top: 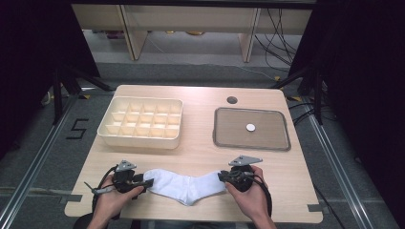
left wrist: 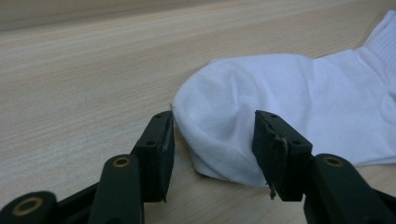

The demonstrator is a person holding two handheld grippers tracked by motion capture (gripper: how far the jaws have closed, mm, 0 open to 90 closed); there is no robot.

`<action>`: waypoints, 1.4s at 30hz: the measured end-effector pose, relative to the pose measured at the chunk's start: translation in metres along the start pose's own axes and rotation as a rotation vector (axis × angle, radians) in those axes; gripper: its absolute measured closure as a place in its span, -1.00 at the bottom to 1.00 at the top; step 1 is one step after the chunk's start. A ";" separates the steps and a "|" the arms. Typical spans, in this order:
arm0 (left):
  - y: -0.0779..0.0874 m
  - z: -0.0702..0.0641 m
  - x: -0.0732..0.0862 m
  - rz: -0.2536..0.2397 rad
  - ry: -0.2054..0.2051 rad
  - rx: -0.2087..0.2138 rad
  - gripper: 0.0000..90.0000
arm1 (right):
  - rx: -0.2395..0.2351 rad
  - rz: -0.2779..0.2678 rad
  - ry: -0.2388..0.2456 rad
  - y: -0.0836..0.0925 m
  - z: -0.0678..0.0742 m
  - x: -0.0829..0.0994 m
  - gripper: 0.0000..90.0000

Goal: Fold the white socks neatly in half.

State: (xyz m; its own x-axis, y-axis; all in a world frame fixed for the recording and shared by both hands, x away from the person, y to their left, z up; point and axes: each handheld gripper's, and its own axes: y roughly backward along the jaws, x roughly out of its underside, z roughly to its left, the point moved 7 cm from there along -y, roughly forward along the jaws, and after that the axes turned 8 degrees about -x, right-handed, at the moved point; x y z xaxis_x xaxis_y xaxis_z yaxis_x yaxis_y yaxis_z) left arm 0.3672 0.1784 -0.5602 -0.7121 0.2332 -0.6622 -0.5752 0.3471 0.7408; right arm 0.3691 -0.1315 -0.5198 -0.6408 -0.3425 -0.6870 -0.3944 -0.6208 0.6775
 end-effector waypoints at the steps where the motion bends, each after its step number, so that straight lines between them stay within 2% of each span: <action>1: 0.000 -0.002 0.001 -0.001 0.003 -0.002 0.08 | -0.001 0.009 -0.005 0.001 0.001 0.000 0.76; 2: 0.001 -0.001 0.001 0.009 -0.023 -0.001 0.08 | -0.003 0.008 -0.008 0.002 0.001 0.000 0.76; 4: 0.003 -0.002 0.001 0.012 -0.026 0.001 0.09 | 0.000 0.000 0.000 0.004 0.001 -0.002 0.76; 5: 0.003 -0.002 0.000 -0.001 -0.016 -0.001 0.09 | -0.005 -0.003 -0.005 0.005 0.001 -0.003 0.76; 7: 0.004 -0.001 0.000 0.002 -0.023 0.000 0.09 | 0.005 -0.007 0.003 0.006 0.000 -0.005 0.76; 9: 0.005 -0.001 0.001 0.004 -0.018 0.007 0.10 | 0.008 -0.005 -0.037 0.010 -0.005 -0.005 0.76; 12: 0.003 0.000 0.002 0.003 0.006 0.009 0.13 | 0.017 -0.004 -0.052 0.014 -0.011 -0.006 0.76; 13: 0.003 0.001 0.003 0.020 -0.012 0.014 0.14 | 0.020 0.001 -0.055 0.015 -0.011 -0.006 0.76; 14: 0.003 0.001 0.002 0.018 -0.004 0.019 0.15 | 0.022 0.008 -0.064 0.015 -0.010 -0.005 0.76; 15: 0.003 0.001 0.002 0.018 -0.004 0.019 0.16 | 0.022 0.008 -0.064 0.015 -0.010 -0.005 0.76; 16: 0.001 -0.001 0.002 0.013 -0.002 0.020 0.17 | 0.026 0.003 -0.039 0.013 -0.013 -0.004 0.75; 17: 0.001 -0.001 0.002 0.016 0.001 0.020 0.18 | 0.022 0.016 -0.047 0.013 -0.012 -0.003 0.74; 18: 0.001 -0.001 0.002 0.016 0.002 0.021 0.20 | 0.004 0.031 -0.084 0.011 -0.009 -0.001 0.74; 21: 0.000 -0.001 0.001 0.017 0.010 0.025 0.27 | 0.003 0.044 -0.070 0.007 -0.011 0.002 0.72; 22: -0.001 0.000 0.000 0.014 0.030 0.019 0.27 | 0.002 0.062 -0.078 0.007 -0.009 0.004 0.71; 23: -0.001 -0.001 0.000 0.012 0.037 0.022 0.34 | 0.005 0.082 -0.117 0.004 -0.007 0.008 0.70; 26: 0.000 0.002 0.001 0.023 0.018 0.017 0.58 | 0.002 0.115 -0.128 -0.002 -0.009 0.013 0.65; 29: 0.000 0.001 0.002 0.026 0.023 0.021 0.65 | 0.002 0.125 -0.134 -0.004 -0.011 0.015 0.65; 31: 0.000 0.000 0.002 0.021 0.041 0.022 0.73 | -0.018 0.146 -0.144 -0.006 -0.011 0.017 0.73; 33: 0.001 0.000 0.002 0.015 0.053 0.033 0.82 | -0.024 0.141 -0.151 -0.009 -0.010 0.017 0.92; 34: 0.002 0.000 0.002 0.013 0.054 0.041 0.83 | -0.049 0.160 -0.147 -0.008 -0.010 0.017 0.96; 36: 0.003 -0.001 0.003 0.012 0.066 0.046 0.84 | -0.051 0.160 -0.148 -0.007 -0.009 0.014 0.98; 38: 0.004 -0.001 0.004 0.013 0.062 0.053 0.84 | -0.041 0.128 -0.136 -0.007 -0.009 0.010 0.98; 41: 0.005 -0.001 0.004 0.015 0.058 0.055 0.84 | -0.028 0.132 -0.128 -0.001 -0.006 0.003 0.98; 42: 0.005 -0.001 0.004 0.015 0.056 0.056 0.84 | -0.026 0.111 -0.128 -0.001 -0.004 -0.001 0.98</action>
State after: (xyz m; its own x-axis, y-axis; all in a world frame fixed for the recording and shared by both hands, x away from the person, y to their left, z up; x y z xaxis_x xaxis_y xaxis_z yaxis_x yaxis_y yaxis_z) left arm 0.3609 0.1805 -0.5594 -0.7427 0.1880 -0.6427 -0.5421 0.3946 0.7419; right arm 0.3726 -0.1333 -0.5203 -0.7588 -0.3185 -0.5681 -0.3006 -0.6025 0.7393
